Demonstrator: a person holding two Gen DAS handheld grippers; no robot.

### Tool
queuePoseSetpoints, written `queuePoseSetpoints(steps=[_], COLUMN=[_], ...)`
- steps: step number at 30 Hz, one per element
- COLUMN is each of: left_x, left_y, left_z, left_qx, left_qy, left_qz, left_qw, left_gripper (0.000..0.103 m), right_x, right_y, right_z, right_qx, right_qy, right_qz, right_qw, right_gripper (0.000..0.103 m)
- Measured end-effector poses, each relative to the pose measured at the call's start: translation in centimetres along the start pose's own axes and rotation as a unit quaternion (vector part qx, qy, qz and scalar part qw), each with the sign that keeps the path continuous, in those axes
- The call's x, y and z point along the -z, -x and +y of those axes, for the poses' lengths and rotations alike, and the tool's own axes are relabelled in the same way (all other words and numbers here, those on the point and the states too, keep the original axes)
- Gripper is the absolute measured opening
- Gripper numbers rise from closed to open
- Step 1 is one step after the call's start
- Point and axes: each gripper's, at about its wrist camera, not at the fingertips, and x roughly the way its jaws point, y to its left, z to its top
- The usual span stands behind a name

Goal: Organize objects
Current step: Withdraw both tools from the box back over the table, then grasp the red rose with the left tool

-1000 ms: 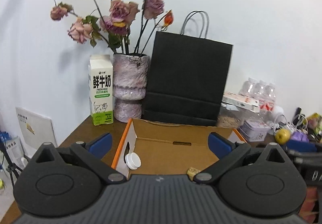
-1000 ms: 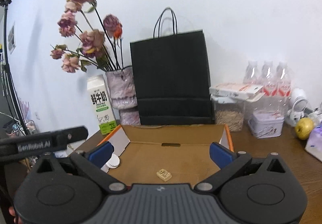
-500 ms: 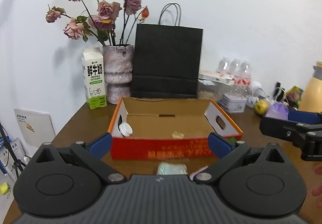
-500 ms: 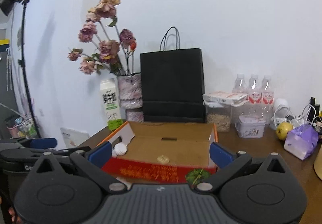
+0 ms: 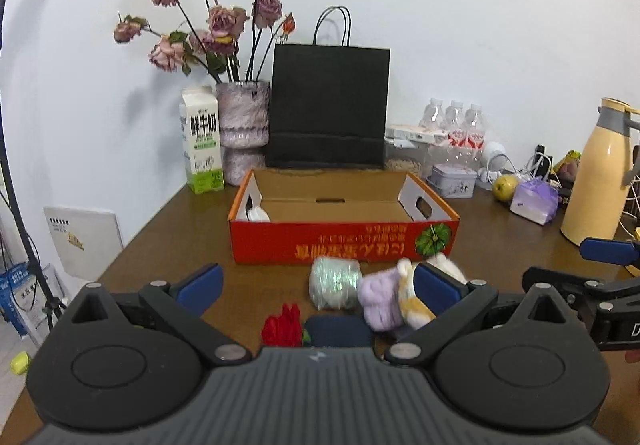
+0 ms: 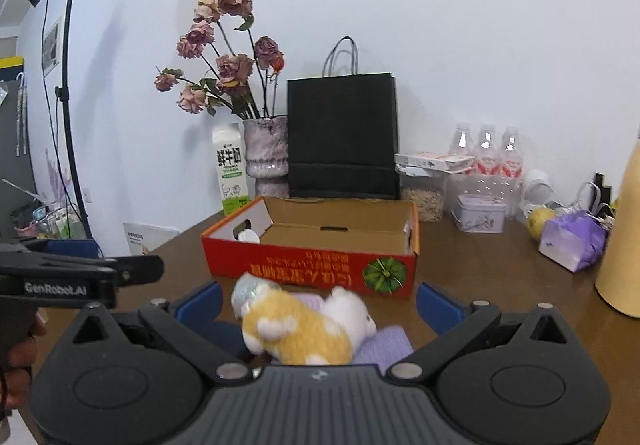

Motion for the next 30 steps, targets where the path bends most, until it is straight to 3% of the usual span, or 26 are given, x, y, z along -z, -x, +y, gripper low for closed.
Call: queuePoseSetpoints(steps=[16, 30], left_x=[4.4, 7.1], left_y=[1.3, -2.6], left_z=[0.0, -0.1], left_qx=[0.008, 0.003], left_qy=[-0.010, -0.016], left_qz=[0.047, 0.117], left_qw=[0.9988, 0.9930], left_gripper=[0.103, 0.103], right_x=[7.3, 10.2], right_y=[2.6, -1.6], right_z=[-1.7, -3.7], right_qx=[0.007, 0.016], right_qy=[-0.007, 0.008], right_qz=[0.073, 0.155], right_qw=[0.997, 0.988], right_gripper=[0.103, 0.103])
